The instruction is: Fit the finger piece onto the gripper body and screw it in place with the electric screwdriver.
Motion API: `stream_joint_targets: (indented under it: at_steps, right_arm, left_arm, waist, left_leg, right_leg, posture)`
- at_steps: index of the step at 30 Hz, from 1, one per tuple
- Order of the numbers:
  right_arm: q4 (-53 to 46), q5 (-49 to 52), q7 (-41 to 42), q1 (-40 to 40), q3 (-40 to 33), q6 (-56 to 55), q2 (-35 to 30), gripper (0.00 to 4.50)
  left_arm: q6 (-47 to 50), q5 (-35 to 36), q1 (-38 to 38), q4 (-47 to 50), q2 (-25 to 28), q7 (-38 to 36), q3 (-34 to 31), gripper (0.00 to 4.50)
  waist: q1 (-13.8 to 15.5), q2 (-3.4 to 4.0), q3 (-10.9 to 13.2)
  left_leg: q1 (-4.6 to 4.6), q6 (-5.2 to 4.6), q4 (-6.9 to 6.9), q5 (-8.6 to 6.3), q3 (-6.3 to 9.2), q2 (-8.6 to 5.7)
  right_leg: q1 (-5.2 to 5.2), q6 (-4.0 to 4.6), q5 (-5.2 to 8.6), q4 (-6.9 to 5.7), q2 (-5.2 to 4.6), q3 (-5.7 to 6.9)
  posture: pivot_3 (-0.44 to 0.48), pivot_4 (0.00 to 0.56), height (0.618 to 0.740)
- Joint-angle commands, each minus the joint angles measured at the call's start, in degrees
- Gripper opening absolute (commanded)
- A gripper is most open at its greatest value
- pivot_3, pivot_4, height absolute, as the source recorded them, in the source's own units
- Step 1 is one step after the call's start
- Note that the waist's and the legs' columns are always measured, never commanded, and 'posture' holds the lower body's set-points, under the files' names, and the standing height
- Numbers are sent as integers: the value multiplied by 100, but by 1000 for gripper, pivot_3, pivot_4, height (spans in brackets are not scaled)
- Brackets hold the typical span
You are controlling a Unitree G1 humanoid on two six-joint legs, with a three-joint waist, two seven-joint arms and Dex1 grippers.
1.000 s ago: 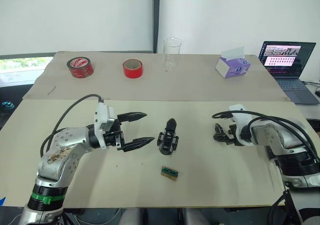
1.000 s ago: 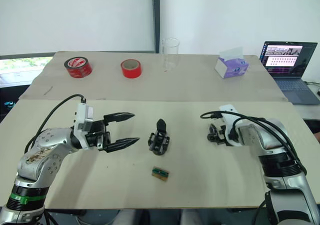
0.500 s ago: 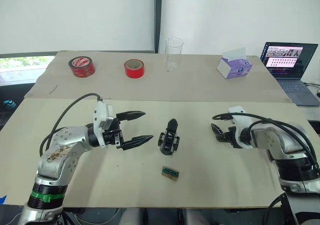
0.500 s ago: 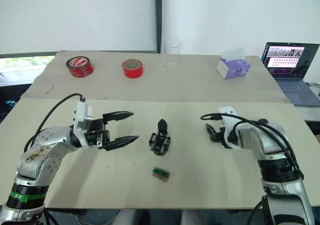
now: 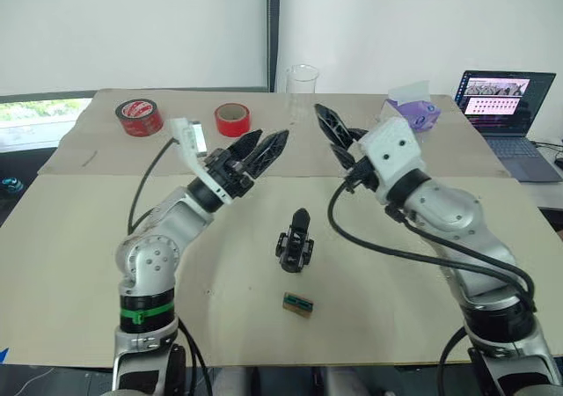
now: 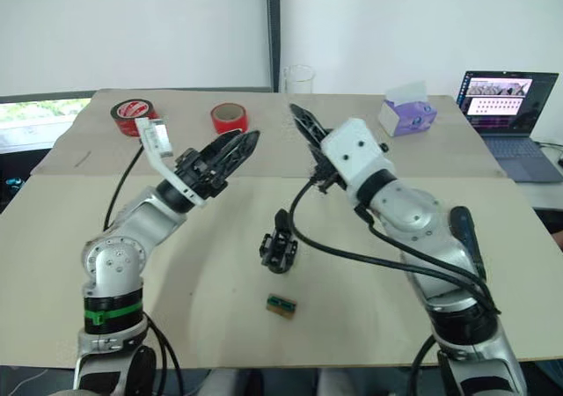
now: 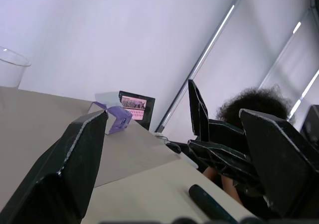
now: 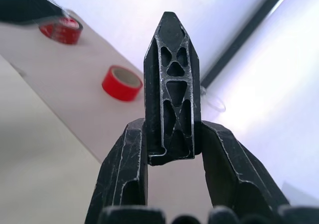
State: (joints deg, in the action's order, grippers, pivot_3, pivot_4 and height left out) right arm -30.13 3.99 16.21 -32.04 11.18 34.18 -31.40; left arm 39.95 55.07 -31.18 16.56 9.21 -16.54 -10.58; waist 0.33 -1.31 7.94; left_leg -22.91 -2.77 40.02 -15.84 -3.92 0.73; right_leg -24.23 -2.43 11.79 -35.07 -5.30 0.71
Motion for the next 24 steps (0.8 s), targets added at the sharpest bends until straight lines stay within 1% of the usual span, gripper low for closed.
stream_joint_targets:
  at_steps: [1, 7, 16, 19, 20, 24]
  right_arm:
    - [44, -430, -9, -119, 162, -500, 101, 1113]
    - [165, -707, 109, -140, 289, -910, 360, 1113]
    - [281, -840, 330, -129, 223, -1258, 559, 1113]
    - [269, -855, 362, -89, 177, -1266, 629, 1113]
    - [263, -856, 362, -79, 153, -1256, 658, 1113]
    - [249, -842, 414, -43, 115, -1257, 734, 1113]
  left_arm:
    - [-187, 22, -295, 51, -397, 516, 19, 4500]
    - [-314, 109, -368, -130, -776, 717, -72, 4500]
    - [-321, 276, -351, -310, -934, 577, -30, 4500]
    - [-278, 358, -249, -239, -978, 475, 0, 3625]
    - [-224, 421, -208, -198, -982, 419, 24, 3191]
    - [-171, 554, -118, -106, -984, 305, 115, 1194]
  waist:
    - [20, 0, 0]
    - [13, 0, 0]
    - [7, 0, 0]
    - [8, 0, 0]
    - [5, 0, 0]
    - [5, 0, 0]
  left_leg:
    - [0, 0, 1, 0, 0, -1]
    - [5, 1, -4, 1, 0, -1]
    - [3, 1, -5, 1, 1, -1]
    - [3, 1, -4, 1, 1, -1]
    - [4, 1, -4, 1, 1, -1]
    - [4, 1, -5, 1, 1, 0]
  right_leg:
    - [1, 0, 0, 0, -1, 0]
    - [0, 4, -1, 0, 4, 0]
    - [0, 5, -1, 1, 4, 1]
    - [1, 5, -2, 1, 4, 2]
    - [1, 5, -2, 1, 4, 2]
    - [0, 5, -1, 0, 5, 2]
  posture:
    - [0, 150, 740]
    - [0, 150, 740]
    - [0, 150, 740]
    - [0, 150, 740]
    - [0, 150, 740]
    - [0, 150, 740]
